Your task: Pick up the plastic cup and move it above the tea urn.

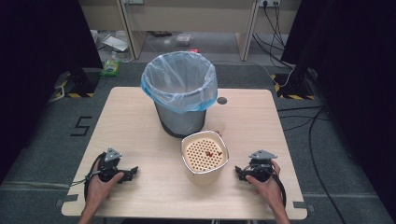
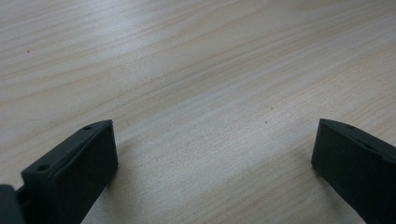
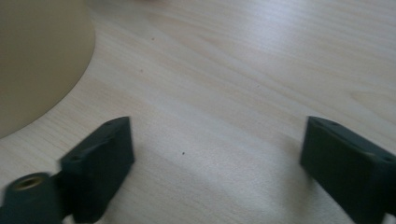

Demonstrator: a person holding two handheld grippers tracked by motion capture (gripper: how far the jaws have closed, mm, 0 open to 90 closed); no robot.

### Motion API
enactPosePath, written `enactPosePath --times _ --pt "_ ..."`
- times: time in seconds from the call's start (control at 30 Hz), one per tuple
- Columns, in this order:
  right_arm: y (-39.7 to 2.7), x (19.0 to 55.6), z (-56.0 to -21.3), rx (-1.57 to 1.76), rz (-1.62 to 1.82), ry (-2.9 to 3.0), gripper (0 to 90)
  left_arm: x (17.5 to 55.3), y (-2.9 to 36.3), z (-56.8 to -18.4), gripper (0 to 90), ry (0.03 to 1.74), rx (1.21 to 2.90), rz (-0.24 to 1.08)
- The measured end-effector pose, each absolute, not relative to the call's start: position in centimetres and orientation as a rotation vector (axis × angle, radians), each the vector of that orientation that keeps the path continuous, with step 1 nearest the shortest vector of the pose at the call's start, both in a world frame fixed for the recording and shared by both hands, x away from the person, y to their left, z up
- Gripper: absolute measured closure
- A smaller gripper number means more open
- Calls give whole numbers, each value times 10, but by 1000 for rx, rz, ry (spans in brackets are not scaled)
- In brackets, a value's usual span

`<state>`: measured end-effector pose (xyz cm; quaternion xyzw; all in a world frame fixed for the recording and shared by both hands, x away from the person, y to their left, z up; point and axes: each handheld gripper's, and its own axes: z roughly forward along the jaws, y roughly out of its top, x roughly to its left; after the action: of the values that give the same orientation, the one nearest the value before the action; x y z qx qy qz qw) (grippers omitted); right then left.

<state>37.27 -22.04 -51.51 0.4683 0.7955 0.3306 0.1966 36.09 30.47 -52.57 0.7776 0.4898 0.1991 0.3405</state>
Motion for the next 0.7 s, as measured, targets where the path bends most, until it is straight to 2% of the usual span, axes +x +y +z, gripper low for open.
enactPosePath --times 0.03,0.07,0.27,0.53,0.7 --pt "-222 373 -514 1306 934 2220 195 361 305 -526 0 1274 2023 519" --pt "-223 372 -513 1329 959 2210 159 361 305 -526 0 1274 2024 519" --pt "-225 375 -502 1318 997 2167 186 361 305 -526 0 1274 2023 518" --pt "-226 395 -468 1300 1030 2092 236 361 305 -526 0 1270 2025 516" --pt "-221 415 -449 1289 1048 2089 298 361 305 -526 0 1267 2029 515"
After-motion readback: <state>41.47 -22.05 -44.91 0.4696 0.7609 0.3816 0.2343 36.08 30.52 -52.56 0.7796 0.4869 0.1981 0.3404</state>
